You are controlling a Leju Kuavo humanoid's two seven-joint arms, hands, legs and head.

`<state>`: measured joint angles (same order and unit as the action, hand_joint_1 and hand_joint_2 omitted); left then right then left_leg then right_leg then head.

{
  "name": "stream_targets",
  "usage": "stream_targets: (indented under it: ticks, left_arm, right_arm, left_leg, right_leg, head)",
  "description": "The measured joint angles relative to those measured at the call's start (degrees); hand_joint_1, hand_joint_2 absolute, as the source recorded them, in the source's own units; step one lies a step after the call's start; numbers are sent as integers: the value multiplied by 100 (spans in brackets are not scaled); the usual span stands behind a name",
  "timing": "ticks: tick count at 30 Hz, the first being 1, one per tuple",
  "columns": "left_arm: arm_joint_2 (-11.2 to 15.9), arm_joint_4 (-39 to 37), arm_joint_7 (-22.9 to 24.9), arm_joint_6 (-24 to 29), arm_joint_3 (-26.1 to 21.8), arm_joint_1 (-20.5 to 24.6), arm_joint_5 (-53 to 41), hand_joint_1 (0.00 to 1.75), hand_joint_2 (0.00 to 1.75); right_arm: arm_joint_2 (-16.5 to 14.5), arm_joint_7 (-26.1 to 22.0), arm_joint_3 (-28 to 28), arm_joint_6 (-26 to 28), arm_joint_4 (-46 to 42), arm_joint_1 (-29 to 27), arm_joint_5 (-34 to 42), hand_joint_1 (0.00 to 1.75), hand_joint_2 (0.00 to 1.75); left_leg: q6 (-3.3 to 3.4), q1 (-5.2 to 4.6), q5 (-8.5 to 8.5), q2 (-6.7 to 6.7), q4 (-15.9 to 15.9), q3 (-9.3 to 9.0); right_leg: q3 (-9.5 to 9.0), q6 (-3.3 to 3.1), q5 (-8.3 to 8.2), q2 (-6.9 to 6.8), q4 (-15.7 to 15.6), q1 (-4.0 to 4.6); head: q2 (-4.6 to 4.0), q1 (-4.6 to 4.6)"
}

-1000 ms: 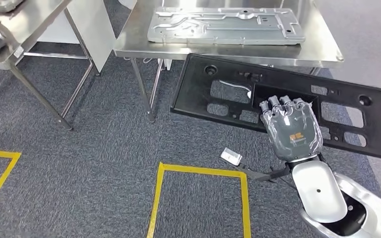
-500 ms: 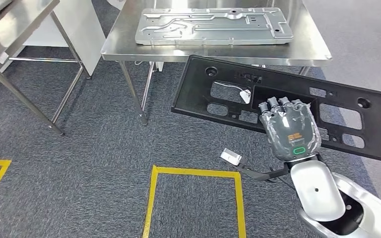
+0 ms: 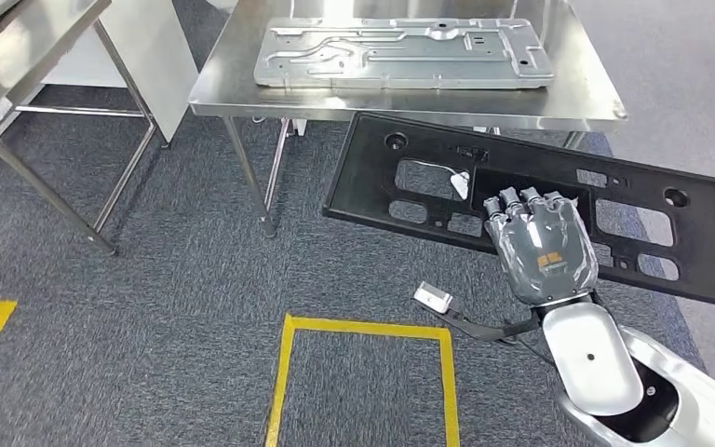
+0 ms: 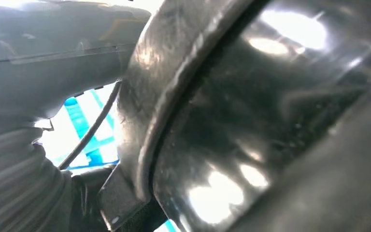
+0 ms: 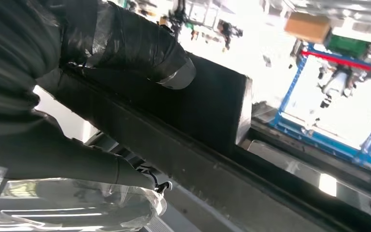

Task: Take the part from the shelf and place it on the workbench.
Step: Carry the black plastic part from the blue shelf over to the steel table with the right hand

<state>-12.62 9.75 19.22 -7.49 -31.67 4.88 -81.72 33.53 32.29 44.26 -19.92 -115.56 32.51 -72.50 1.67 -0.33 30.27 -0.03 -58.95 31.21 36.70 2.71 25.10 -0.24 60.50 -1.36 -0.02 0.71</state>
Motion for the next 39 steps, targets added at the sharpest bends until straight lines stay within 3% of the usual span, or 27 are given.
stream_targets:
  ticks: [2, 4, 7, 8, 9, 10, 12, 13, 14, 16, 19, 20, 22, 24, 25, 26, 27, 29, 32, 34, 35, 37, 39]
  left_arm:
    - [1, 1, 2, -1, 7, 8, 0, 0, 175]
    - [3, 2, 7, -5, 16, 16, 1, 0, 175]
    - [6, 2, -26, -23, 24, 31, 1, 0, 175]
    - [8, 2, -46, -29, 25, 42, 0, 0, 175]
    - [10, 2, -57, -34, 26, 50, 1, 0, 175]
    - [11, 2, -58, -38, 28, 53, 0, 0, 175]
    - [13, 2, -35, -39, 36, 37, 0, 0, 175]
    - [14, 2, -24, -39, 42, 26, 0, 0, 175]
    - [15, 2, -17, -39, 49, 18, 0, 0, 175]
    - [15, 2, -20, -36, 66, 12, 0, 0, 175]
    - [4, 2, -41, -16, 99, 6, 0, 0, 175]
    - [1, 2, -56, -9, 109, 3, 0, 0, 175]
    - [5, 2, -194, -4, 120, -10, 1, 0, 175]
    - [53, 2, -488, -43, 121, -28, 3, 0, 175]
    - [89, 2, -573, -74, 120, -38, 4, 0, 175]
    - [124, 2, -575, -102, 120, -45, 4, 0, 175]
    - [141, 2, -474, -112, 120, -53, 4, 0, 175]
    - [122, 2, -192, -78, 123, -47, 3, 0, 175]
    - [63, 3, -5, -26, 130, -17, 2, 0, 175]
    - [38, 4, 23, -1, 132, -12, 2, 0, 175]
    - [31, 4, 29, 10, 132, -11, 2, 0, 175]
    - [22, 4, 29, 30, 133, -6, 3, 0, 175]
    - [22, 4, 16, 49, 133, 12, 6, 0, 175]
  right_arm:
    - [-8, -11, 1, -1, 25, 6, -2, 175, 175]
    - [-23, -17, 5, -1, 51, 40, -12, 175, 175]
    - [-69, -20, 35, 5, 115, 97, -34, 175, 175]
    - [-86, -23, 55, 8, 143, 104, -38, 175, 175]
    - [-103, -26, 75, 12, 171, 108, -40, 175, 175]
    - [-120, -30, 90, 17, 199, 117, -41, 175, 175]
    - [-149, -31, 103, 33, 250, 152, -49, 175, 175]
    - [-161, -31, 108, 46, 277, 181, -55, 175, 175]
    - [-174, -31, 115, 61, 303, 204, -60, 175, 175]
    - [-193, -33, 133, 84, 355, 226, -66, 175, 175]
    - [-212, -37, 148, 89, 417, 236, -68, 175, 175]
    - [-218, -36, 148, 91, 432, 249, -69, 175, 175]
    - [-240, -41, 162, 106, 473, 268, -86, 175, 175]
    - [-311, -57, 211, 137, 554, 271, -143, 175, 175]
    - [-374, -63, 249, 157, 616, 281, -184, 175, 175]
    - [-449, -62, 289, 182, 688, 302, -219, 175, 175]
    - [-524, -60, 330, 219, 773, 333, -243, 175, 175]
    - [-661, -60, 404, 319, 961, 414, -261, 175, 175]
    - [-815, -70, 478, 413, 1153, 495, -261, 175, 175]
    - [-901, -72, 500, 450, 1234, 548, -278, 175, 175]
    - [-935, -77, 507, 477, 1274, 573, -301, 175, 175]
    - [-996, -102, 534, 539, 1347, 599, -362, 175, 175]
    - [-1081, -150, 582, 608, 1437, 602, -433, 175, 175]
  left_leg:
    - [-45, 1, 40, 18, 3, -25]
    - [-106, 13, 167, 23, -219, 41]
    - [-167, 26, 526, 10, -1242, 610]
    - [-166, 25, 554, 3, -1500, 780]
    - [-151, 22, 465, -4, -1564, 855]
    - [-121, 18, 260, -10, -1415, 826]
    - [-30, -6, -228, -20, -774, 602]
    - [17, -28, -367, -26, -489, 487]
    - [55, -50, -387, -28, -271, 395]
    - [106, -77, -308, -29, -54, 296]
    - [173, -35, -291, -37, 163, 88]
    - [193, -22, -283, -39, 208, 11]
    - [214, -19, -225, -39, 235, -86]
    - [207, -18, -129, -41, 235, -196]
    - [193, -16, -70, -42, 235, -270]
    - [174, -13, -3, -43, 233, -359]
    - [150, -12, 71, -41, 232, -433]
    - [87, -21, 209, -40, 215, -536]
    - [-14, -29, 290, -34, 166, -597]
    - [-70, -17, 243, -30, -152, -475]
    - [-101, -8, 253, -29, -449, -294]
    - [-161, 9, 445, -28, -1108, 188]
    - [-186, 14, 704, -29, -1420, 557]
  right_leg:
    - [-19, -91, 31, 27, -25, -8]
    - [-82, -167, 65, 37, -48, -22]
    - [-179, -238, 142, 34, -60, -12]
    - [-218, -243, 175, 36, -60, -3]
    - [-269, -244, 211, 39, -60, 8]
    - [-330, -242, 251, 47, -60, 19]
    - [-445, -227, 331, 65, -73, 35]
    - [-484, -207, 361, 77, -83, 44]
    - [-498, -180, 376, 86, -99, 42]
    - [-508, -108, 346, 96, -115, 42]
    - [-443, -31, 373, 74, 41, 29]
    - [-312, -12, 450, 67, 263, 25]
    - [127, 26, 651, 59, 904, 23]
    - [514, 51, 682, 52, 1263, 19]
    - [575, 54, 555, 47, 1174, 17]
    - [537, 51, 320, 39, 902, 15]
    - [454, 41, 14, 21, 531, 13]
    - [307, -20, -304, -13, 7, 40]
    - [215, -171, -263, -3, -66, 72]
    - [119, -257, -201, 11, -93, 58]
    - [63, -290, -160, 16, -104, 51]
    - [-41, -319, -63, 15, -111, 50]
    - [-190, -318, 61, 20, -111, 50]
  head:
    - [0, -10]
    - [0, -26]
    - [-1, -44]
    - [-1, -44]
    - [-1, -44]
    - [-1, -44]
    - [-1, -41]
    - [-1, -35]
    - [-1, -37]
    - [1, -46]
    - [1, -42]
    - [1, -34]
    - [0, -22]
    - [-1, -20]
    - [-1, -21]
    - [-1, -20]
    - [-1, -20]
    - [-1, -33]
    - [0, -51]
    - [0, -57]
    - [0, -61]
    - [-1, -69]
    - [-1, -68]
